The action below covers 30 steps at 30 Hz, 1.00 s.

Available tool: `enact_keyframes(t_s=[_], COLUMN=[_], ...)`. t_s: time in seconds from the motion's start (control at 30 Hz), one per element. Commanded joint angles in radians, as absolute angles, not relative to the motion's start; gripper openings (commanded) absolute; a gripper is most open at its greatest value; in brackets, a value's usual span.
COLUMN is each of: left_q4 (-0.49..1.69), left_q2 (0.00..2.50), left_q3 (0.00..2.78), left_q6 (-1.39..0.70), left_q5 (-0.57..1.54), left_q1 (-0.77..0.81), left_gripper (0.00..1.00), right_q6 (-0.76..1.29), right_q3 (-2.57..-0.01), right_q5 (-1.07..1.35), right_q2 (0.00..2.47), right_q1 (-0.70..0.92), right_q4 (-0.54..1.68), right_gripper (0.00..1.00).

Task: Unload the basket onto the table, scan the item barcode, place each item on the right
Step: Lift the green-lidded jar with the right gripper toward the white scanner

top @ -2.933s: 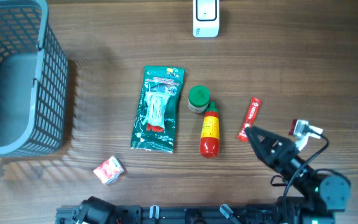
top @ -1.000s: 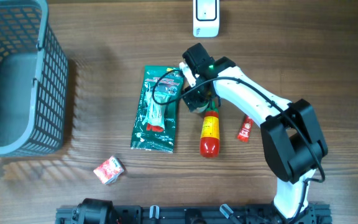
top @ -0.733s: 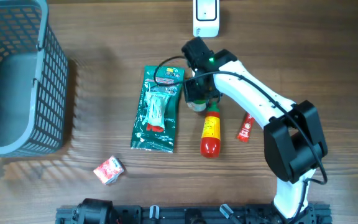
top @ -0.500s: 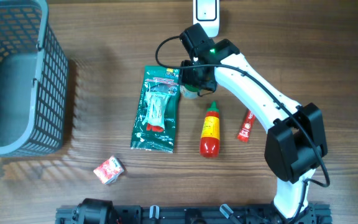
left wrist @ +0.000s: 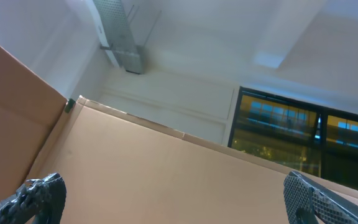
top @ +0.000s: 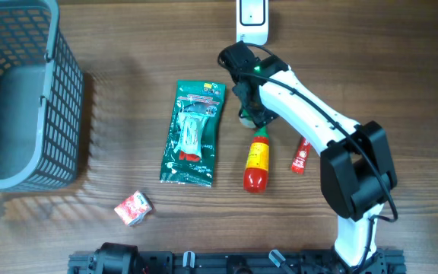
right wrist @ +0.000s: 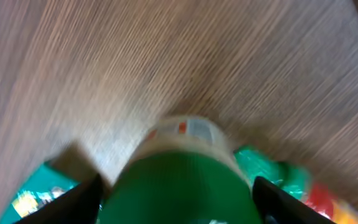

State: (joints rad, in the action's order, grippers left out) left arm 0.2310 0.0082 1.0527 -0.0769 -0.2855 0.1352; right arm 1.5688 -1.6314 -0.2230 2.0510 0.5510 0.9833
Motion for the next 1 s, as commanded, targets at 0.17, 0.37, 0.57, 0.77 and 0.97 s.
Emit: enact_keyframes(t_s=[0.17,0.37,0.57,0.77,0.97], left_q4=[0.228,0.231,0.240,0.241,0.241], left_q2=[0.005,0.005,0.005,0.005,0.005], left_q3=[1.051,1.051,1.051,1.051,1.051], left_q6=[-0.091,-0.091,-0.091,-0.091,-0.091], left_q5=[-0.269,-0.269,-0.269,-0.269,-0.269], left_q1=[0.127,0.127,0.127,0.127,0.127], left_gripper=[1.00,1.00,1.00,1.00,1.00], right_q6=[1.701,1.461,0.682,-0.266,-0.316], right_q3=[-1.626,-1.666,-1.679,-1.674,-1.674], right_q5=[-0.202,-0.320,-0.314,-0.062,0.047], right_q2=[2.140,2.074,1.926,1.951,2.035], right_q1=[0.551,0.549,0.549,0.538,0.484], right_q4=[0.977,1.000,0.944,0.835,0.889], right_gripper=[1.00,1.00,1.00,1.00,1.00])
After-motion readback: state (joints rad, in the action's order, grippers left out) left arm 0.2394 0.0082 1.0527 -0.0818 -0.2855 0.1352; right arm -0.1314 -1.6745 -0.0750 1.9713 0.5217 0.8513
